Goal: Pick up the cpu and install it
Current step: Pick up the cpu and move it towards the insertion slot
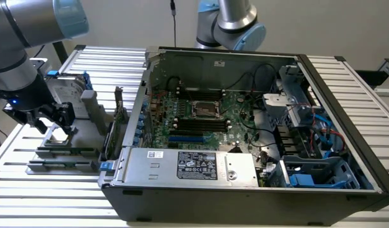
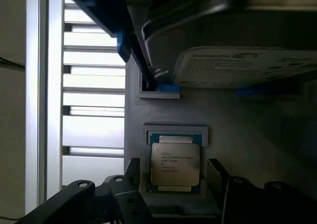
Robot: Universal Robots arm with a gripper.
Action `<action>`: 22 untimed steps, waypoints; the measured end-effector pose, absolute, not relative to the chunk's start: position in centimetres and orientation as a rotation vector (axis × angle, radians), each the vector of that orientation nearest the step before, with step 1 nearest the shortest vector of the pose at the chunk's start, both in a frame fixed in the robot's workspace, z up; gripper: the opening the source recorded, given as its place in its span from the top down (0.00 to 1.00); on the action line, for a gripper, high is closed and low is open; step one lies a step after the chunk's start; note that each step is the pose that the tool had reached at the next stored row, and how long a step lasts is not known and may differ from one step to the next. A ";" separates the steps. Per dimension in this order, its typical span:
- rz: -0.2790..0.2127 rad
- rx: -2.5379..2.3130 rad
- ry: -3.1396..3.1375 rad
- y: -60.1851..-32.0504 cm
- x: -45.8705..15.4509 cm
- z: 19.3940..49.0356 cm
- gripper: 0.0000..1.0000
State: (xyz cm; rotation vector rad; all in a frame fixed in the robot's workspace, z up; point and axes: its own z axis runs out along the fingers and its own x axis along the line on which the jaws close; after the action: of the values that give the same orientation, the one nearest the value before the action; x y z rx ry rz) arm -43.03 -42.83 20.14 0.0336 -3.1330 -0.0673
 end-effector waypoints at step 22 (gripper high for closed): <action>-0.067 0.033 -3.128 -42.8 -42.6 19.2 0.35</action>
State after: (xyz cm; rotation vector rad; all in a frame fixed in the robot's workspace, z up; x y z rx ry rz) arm -42.64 -42.82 19.22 0.0335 -3.1285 -0.0672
